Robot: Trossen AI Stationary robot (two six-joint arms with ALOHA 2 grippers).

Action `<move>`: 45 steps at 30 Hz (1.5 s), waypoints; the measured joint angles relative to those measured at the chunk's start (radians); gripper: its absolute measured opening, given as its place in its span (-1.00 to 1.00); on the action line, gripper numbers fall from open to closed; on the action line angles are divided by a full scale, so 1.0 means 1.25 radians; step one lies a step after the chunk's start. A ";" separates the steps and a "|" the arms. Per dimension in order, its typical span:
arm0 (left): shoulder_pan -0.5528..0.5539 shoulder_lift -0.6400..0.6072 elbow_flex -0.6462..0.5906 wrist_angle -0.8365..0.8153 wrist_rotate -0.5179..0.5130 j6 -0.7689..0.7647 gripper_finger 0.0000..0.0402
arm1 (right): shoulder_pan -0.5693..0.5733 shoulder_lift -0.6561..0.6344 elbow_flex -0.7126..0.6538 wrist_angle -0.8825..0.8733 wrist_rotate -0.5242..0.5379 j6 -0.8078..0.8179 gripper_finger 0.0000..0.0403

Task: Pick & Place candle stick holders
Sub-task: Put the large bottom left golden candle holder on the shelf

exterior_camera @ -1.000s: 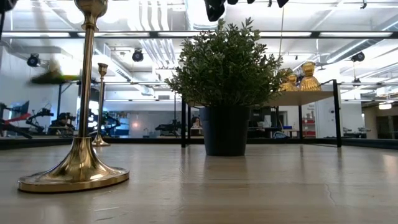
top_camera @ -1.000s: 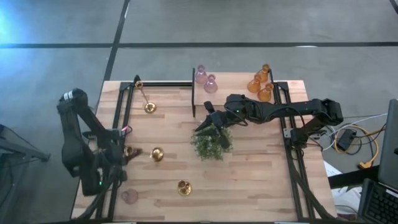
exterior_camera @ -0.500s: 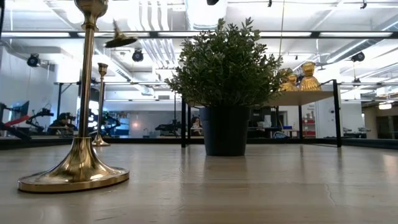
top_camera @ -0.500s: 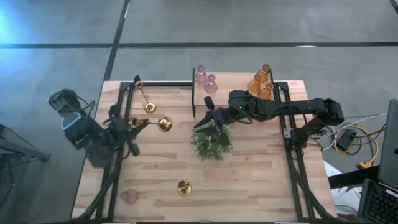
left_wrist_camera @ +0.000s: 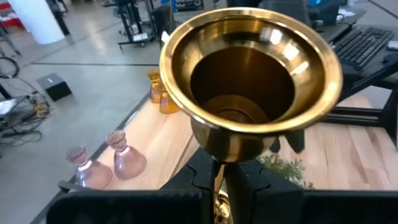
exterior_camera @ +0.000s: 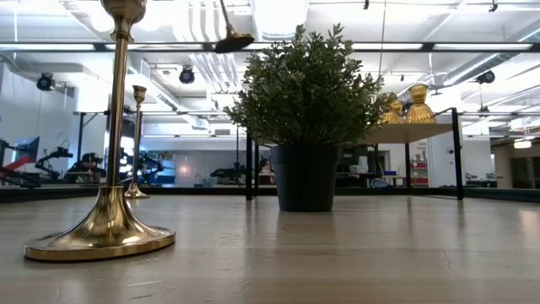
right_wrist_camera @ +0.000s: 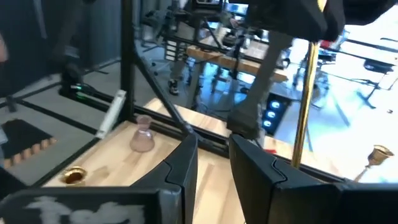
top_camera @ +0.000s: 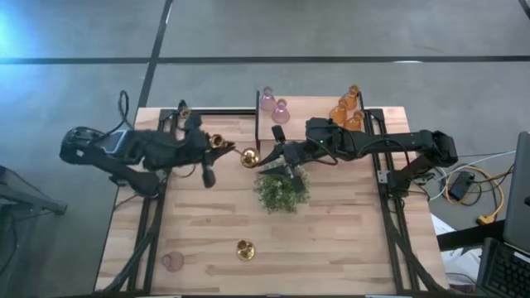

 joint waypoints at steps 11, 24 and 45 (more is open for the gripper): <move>0.079 0.127 0.109 0.000 0.166 0.052 -0.90 | 0.000 0.000 0.000 0.000 0.151 -0.025 -0.44; 0.083 0.210 0.195 -0.004 0.224 0.082 -0.90 | 0.000 0.000 0.001 0.006 0.155 -0.023 -0.37; 0.094 0.146 0.151 -0.048 -0.094 0.143 -0.15 | -0.005 -0.071 0.004 -0.048 0.242 -0.002 -0.95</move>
